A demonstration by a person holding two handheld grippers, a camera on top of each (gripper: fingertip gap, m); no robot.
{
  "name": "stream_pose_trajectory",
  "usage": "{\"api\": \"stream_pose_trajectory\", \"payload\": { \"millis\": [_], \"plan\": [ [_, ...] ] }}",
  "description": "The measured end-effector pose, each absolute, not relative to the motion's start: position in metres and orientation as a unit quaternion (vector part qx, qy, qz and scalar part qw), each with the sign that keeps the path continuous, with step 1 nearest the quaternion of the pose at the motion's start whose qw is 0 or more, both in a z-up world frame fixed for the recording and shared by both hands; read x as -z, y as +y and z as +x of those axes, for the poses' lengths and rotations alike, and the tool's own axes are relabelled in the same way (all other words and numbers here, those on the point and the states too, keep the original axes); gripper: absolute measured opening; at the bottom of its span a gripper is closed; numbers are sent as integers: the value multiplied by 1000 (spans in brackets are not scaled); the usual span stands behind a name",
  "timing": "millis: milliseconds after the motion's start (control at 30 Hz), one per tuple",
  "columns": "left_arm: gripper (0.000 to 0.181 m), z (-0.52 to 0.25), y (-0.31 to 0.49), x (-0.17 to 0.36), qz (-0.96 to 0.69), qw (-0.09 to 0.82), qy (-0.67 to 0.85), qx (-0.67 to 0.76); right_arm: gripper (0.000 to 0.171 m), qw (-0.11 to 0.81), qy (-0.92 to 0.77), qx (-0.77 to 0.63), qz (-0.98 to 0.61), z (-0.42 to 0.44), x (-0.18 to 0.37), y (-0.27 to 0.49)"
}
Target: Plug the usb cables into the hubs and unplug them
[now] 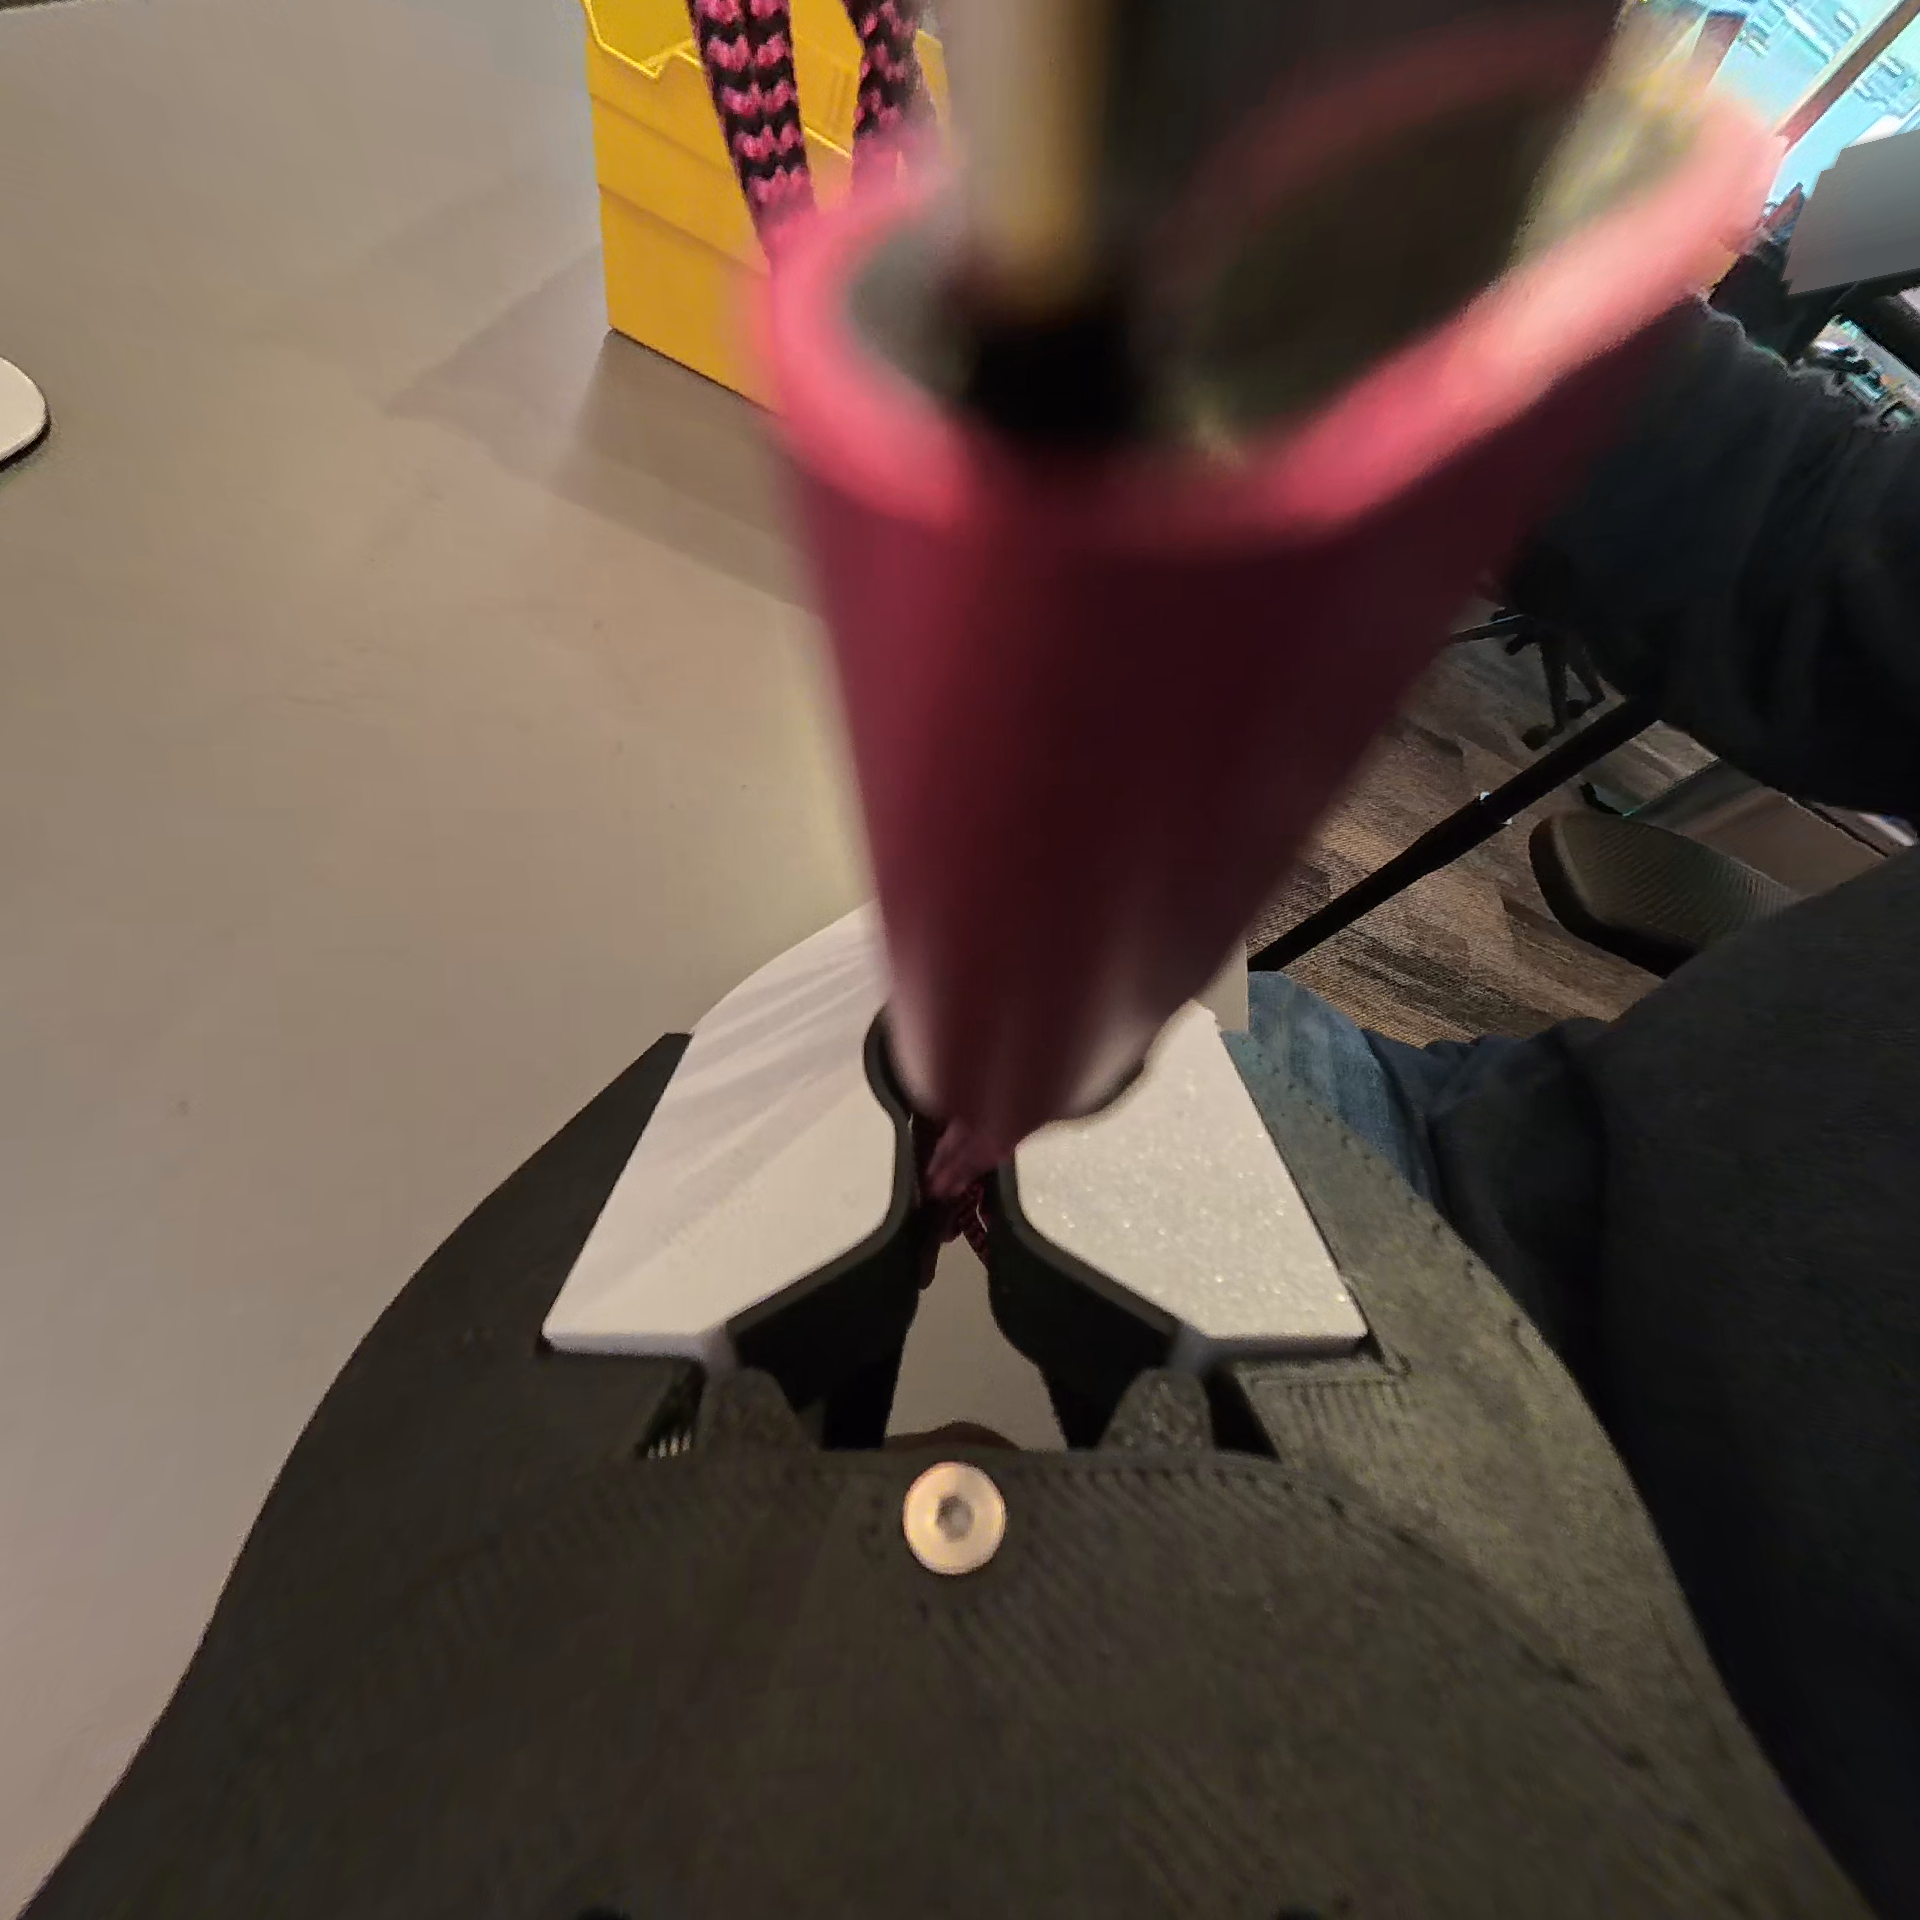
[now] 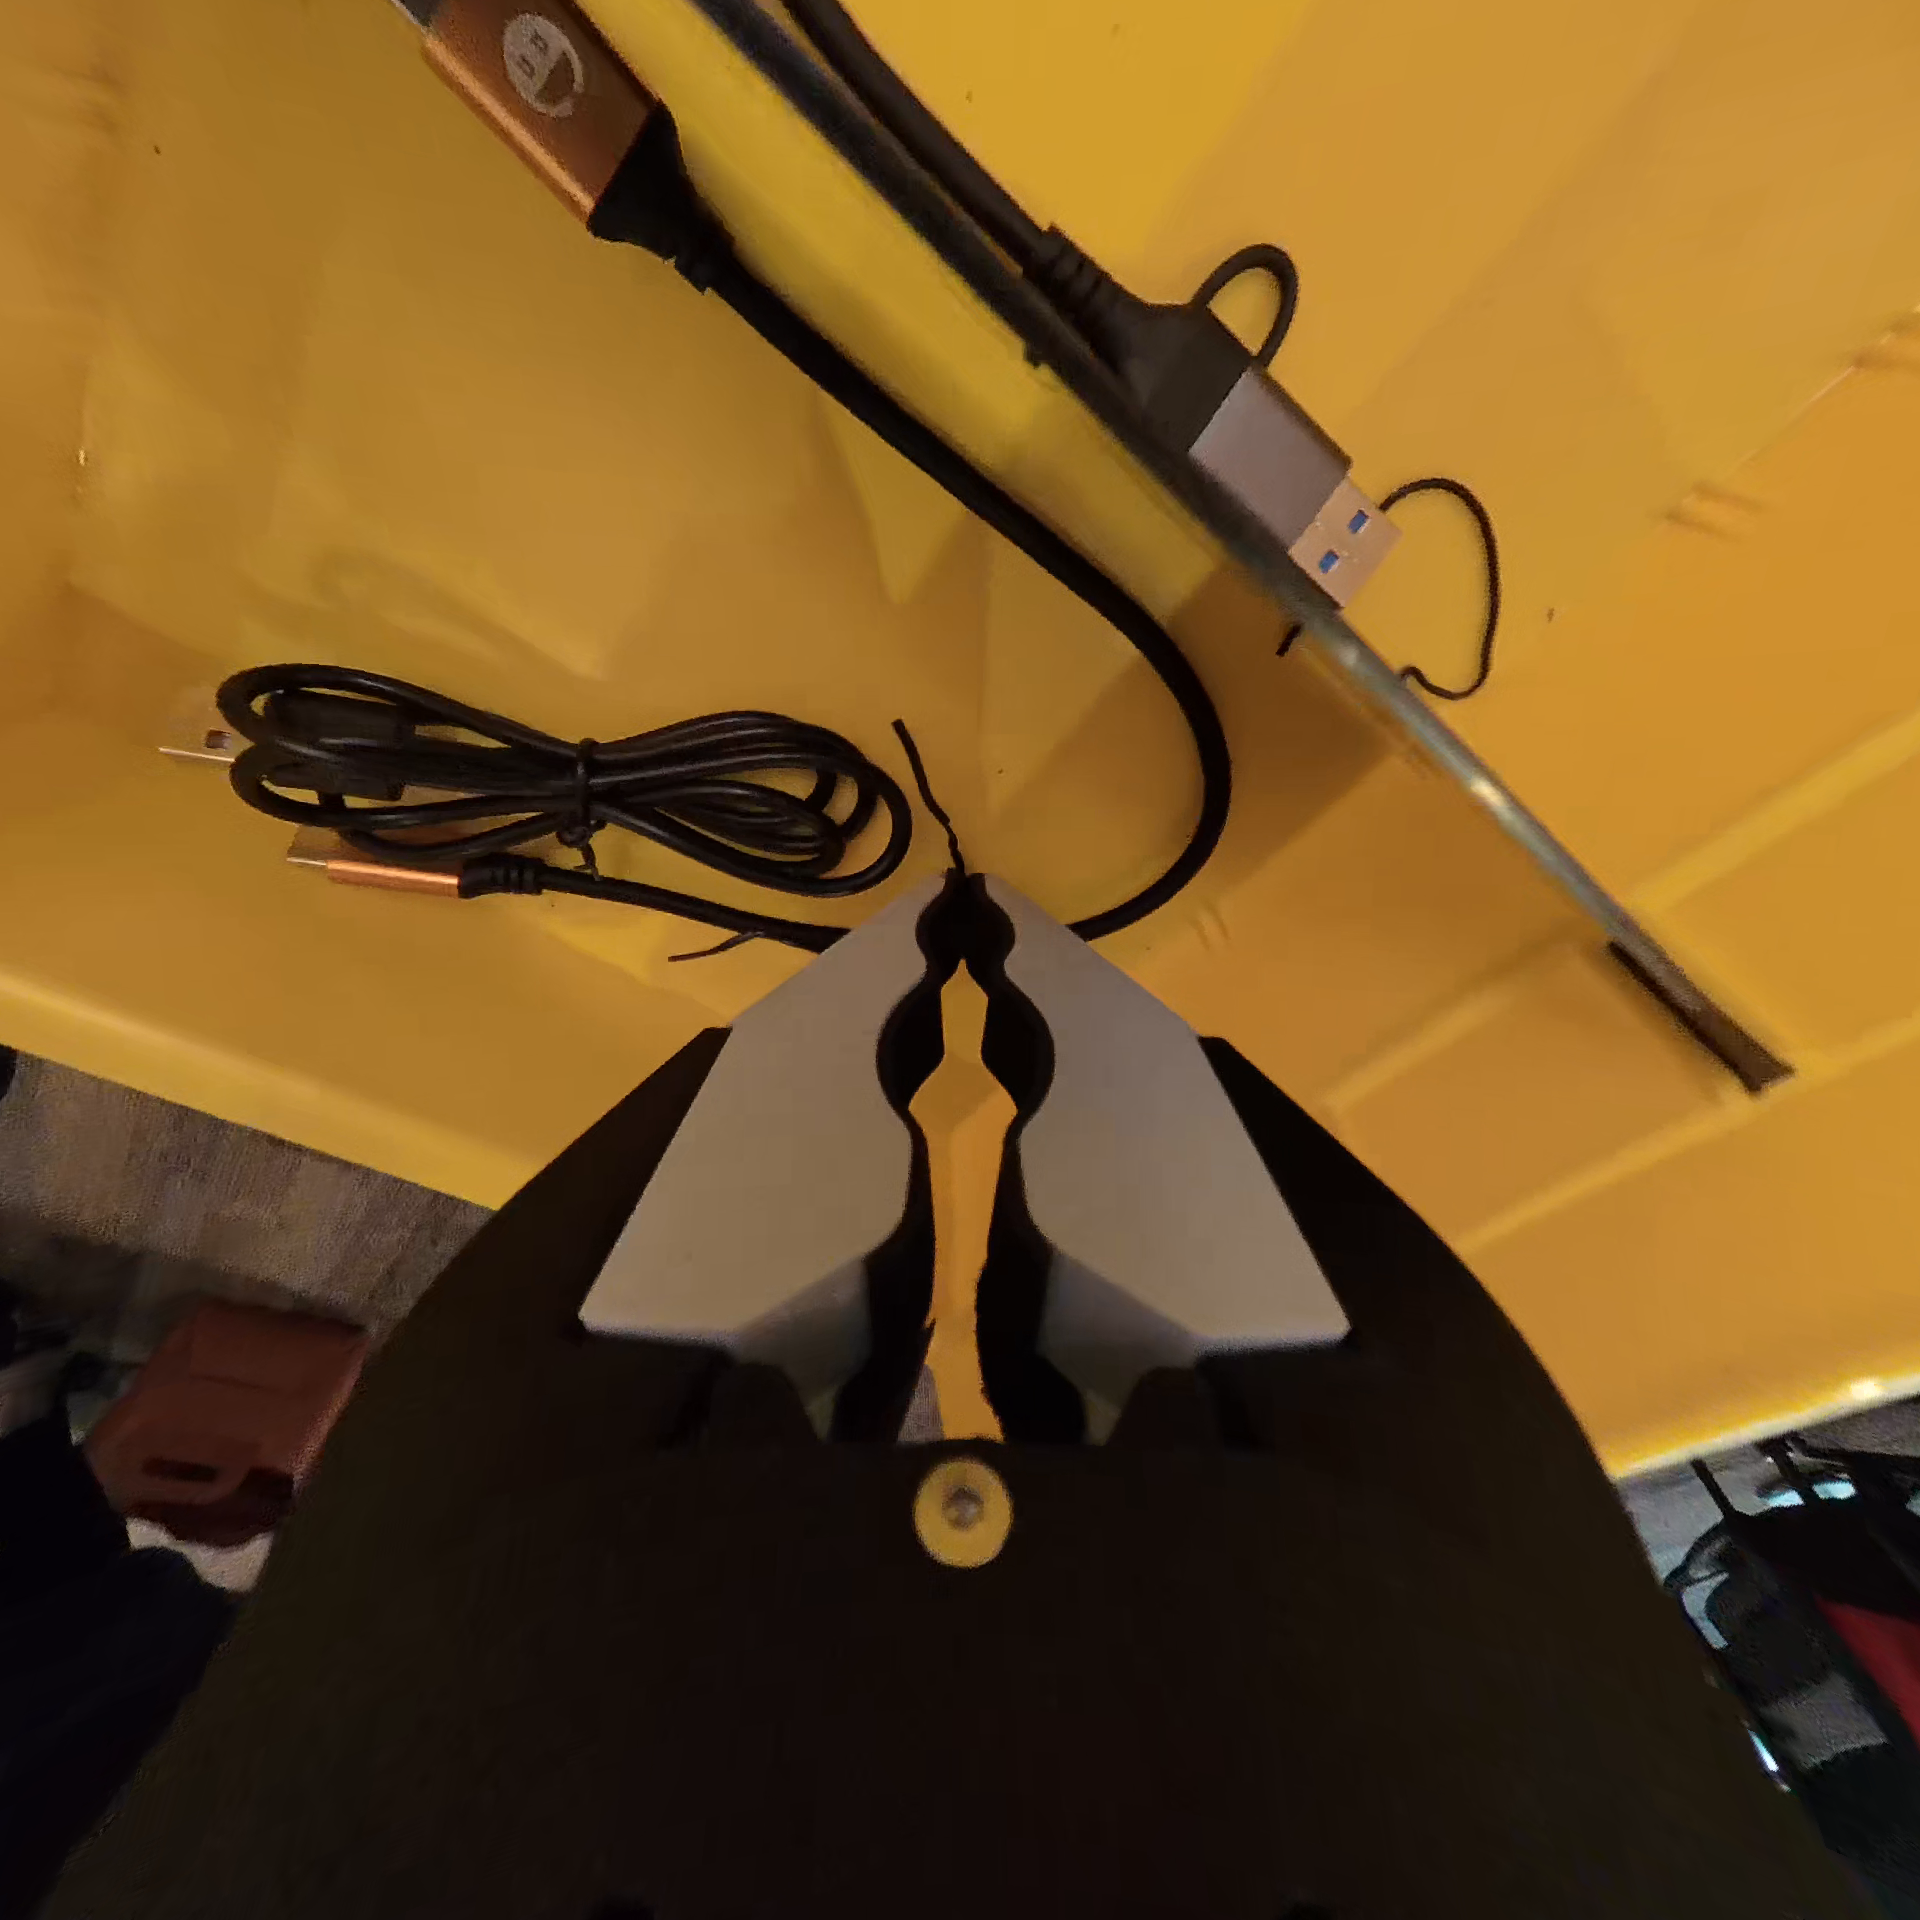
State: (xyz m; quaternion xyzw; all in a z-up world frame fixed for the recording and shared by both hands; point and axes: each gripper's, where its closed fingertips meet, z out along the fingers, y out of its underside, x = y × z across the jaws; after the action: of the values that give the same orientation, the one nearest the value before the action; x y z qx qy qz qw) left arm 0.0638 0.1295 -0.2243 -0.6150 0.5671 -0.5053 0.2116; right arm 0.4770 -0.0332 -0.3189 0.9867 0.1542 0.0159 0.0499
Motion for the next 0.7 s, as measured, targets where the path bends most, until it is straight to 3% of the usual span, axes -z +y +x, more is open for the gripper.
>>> {"api": "stream_pose_trajectory", "payload": {
  "millis": [333,433,500,633,700],
  "plan": [
    [9,67,132,221,-617,218,563,506,0,-149,130,-32,980,465,243,10],
    [9,68,130,223,-617,215,564,505,0,-151,147,-28,977,463,239,5],
    [9,67,128,223,-616,213,567,504,0,-105,139,-19,985,463,253,-10],
    [9,68,128,223,-615,212,567,505,46,-59,162,-36,984,464,274,-19],
    [9,68,127,223,-615,212,568,505,40,-51,164,-18,985,457,280,-20]
  ]
}}
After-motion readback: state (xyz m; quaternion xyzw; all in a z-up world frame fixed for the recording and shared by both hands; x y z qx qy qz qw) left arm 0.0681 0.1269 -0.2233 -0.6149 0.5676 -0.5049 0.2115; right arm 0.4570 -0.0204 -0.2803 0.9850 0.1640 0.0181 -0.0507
